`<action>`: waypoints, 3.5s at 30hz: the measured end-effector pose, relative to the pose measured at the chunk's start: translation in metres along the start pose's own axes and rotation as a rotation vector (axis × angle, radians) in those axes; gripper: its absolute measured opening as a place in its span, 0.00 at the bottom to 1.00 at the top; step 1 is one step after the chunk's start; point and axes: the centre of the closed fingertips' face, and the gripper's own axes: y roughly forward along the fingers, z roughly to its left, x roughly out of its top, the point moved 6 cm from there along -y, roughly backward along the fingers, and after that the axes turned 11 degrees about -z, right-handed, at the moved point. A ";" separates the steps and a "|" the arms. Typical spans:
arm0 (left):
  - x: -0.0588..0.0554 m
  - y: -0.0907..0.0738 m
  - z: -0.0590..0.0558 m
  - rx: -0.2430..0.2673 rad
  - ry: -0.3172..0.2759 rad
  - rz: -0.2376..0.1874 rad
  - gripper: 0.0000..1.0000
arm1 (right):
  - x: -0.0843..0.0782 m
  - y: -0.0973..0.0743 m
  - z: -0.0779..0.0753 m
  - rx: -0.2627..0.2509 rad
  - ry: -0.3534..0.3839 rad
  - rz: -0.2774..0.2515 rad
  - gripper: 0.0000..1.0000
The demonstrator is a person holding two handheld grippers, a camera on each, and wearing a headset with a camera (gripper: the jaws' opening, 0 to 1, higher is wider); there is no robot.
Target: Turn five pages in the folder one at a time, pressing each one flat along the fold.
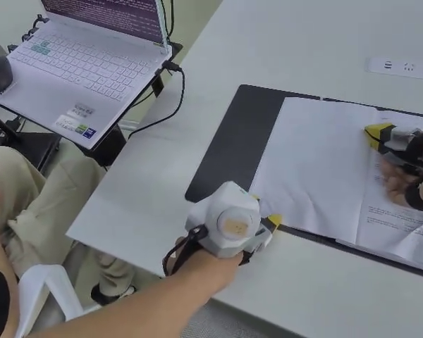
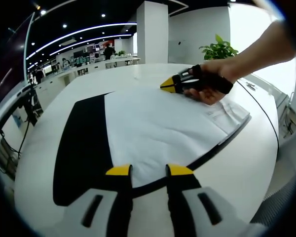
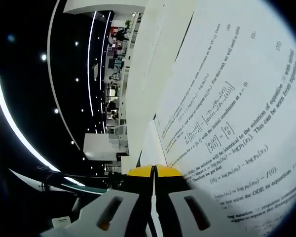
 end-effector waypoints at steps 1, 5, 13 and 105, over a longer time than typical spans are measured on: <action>0.000 0.000 0.000 0.000 0.000 0.000 0.26 | -0.002 -0.003 0.000 0.001 0.000 0.003 0.00; 0.000 0.000 0.000 -0.001 0.002 0.001 0.26 | -0.005 -0.010 -0.004 0.004 0.005 0.031 0.00; 0.000 0.000 0.000 -0.002 0.003 0.003 0.26 | -0.017 -0.029 -0.011 0.009 0.002 0.076 0.00; 0.012 -0.022 -0.006 -0.029 -0.148 0.029 0.42 | -0.108 -0.257 -0.020 -0.025 -0.298 0.106 0.00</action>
